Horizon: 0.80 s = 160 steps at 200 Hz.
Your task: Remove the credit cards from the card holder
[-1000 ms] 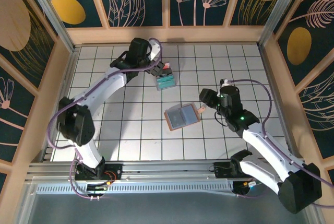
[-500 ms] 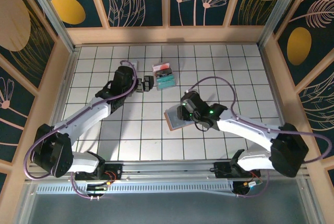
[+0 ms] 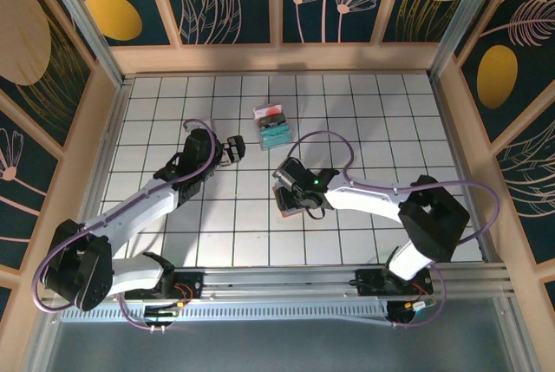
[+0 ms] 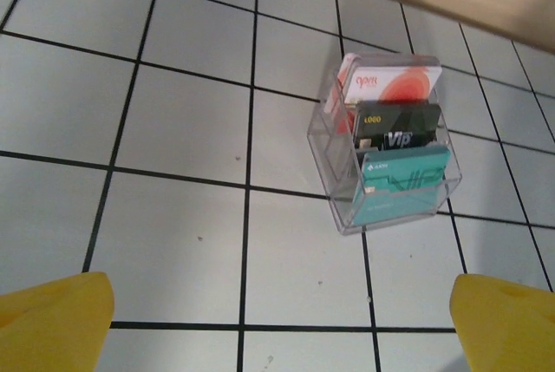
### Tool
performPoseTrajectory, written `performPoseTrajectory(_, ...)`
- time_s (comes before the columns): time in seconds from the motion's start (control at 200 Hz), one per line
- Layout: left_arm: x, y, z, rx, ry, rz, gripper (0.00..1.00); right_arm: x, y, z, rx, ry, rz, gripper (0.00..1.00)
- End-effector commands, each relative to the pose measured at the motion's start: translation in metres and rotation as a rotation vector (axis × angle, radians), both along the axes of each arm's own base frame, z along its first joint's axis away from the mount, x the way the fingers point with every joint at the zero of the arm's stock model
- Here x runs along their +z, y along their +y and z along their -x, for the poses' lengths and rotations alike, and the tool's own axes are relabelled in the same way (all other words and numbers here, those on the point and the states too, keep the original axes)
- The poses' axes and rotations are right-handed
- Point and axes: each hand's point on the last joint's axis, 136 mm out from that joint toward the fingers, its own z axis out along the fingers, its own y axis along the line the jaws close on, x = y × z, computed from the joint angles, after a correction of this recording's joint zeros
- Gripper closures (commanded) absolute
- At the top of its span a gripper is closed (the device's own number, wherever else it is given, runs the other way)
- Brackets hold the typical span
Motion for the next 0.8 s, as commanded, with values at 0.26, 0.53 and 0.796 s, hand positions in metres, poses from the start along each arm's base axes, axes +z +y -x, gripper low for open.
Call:
performPoseTrajectory(0.26, 0.003, 0.013, 0.002, 0.068, -0.047, 0.03, 0.01, -0.02, 0.006, -0.009, 0.006, 0.012, 0.03, 0.33)
performPoseTrajectory(0.53, 0.004, 0.012, 0.002, 0.063, -0.048, 0.023, 0.01, -0.024, 0.009, -0.007, 0.009, 0.049, -0.019, 0.48)
performPoseTrajectory(0.796, 0.014, 0.012, 0.001, 0.056, -0.07, 0.018, 0.01, -0.007, 0.025, -0.004, 0.025, 0.063, -0.161, 0.55)
